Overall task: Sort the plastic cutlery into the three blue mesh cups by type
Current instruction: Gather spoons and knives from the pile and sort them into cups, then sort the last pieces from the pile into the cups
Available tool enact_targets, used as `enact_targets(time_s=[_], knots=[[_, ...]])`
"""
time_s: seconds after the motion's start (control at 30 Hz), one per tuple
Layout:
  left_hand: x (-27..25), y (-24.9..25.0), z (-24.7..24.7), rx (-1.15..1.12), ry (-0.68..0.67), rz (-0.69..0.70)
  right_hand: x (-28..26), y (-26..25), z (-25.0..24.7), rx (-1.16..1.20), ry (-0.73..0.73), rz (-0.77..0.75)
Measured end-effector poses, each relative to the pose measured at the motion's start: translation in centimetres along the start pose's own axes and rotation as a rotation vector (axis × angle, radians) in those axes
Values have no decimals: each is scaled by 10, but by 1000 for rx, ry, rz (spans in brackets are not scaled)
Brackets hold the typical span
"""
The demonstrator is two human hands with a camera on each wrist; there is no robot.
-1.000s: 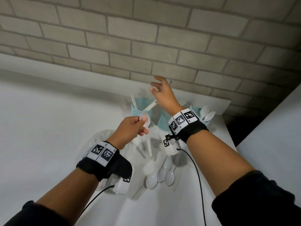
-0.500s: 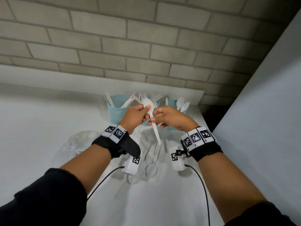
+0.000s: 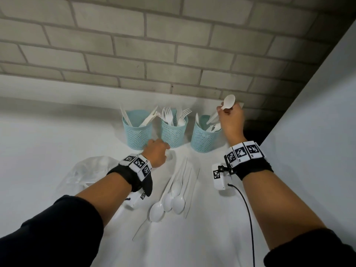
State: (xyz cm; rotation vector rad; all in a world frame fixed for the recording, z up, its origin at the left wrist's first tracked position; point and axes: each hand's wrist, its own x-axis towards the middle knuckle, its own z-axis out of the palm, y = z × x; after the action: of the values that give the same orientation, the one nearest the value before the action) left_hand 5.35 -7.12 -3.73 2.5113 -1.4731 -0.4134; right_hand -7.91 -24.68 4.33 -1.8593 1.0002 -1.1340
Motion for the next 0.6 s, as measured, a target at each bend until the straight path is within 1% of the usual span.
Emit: enact_targets(time_s=[0.07,0.1,0.17,0.2,0.23,0.27,0.3,0.33,0.37,0.4,0.43,0.47,0.5,0.53,0.57,0.6], knots=[[1,3,3,94,-15,56,0,8,4,-74,-49,20],[1,4,4,135,-31,72,1,12,6,-73,-75,39],[1,5,5,216,-77,64,3,18,7,-61,-124,65],[1,5,5,258,-98,58,4,19,7,-83,-145,60],[1,5,5,293,-112,53,2,19,6,-124,-149,24],[1,5,6,312,-118,51,0,17,4,-178,-136,-45],[0,5,6,314,-117,49,-5,14,2,-231,-107,-150],[-1,5,6,307,-116,47,-12,9,0,-262,-73,-284],[-2,7,6,300,-115,47,-20,4,-1,-267,-73,-415],[-3,8,6,299,-112,48,-27,1,-1,-252,-139,-510],[-5,9,6,304,-107,48,-33,-2,-1,-251,-285,-529],[-6,10,6,314,-96,50,-41,-3,0,-288,-502,-472],[-8,11,6,333,-87,52,-50,-3,1,-372,-755,-374],[-10,12,6,357,-81,56,-59,1,3,-477,-976,-300],[-12,14,6,383,-81,63,-67,6,5,-572,-1114,-278],[-15,16,5,408,-79,77,-75,12,7,-641,-1174,-293]])
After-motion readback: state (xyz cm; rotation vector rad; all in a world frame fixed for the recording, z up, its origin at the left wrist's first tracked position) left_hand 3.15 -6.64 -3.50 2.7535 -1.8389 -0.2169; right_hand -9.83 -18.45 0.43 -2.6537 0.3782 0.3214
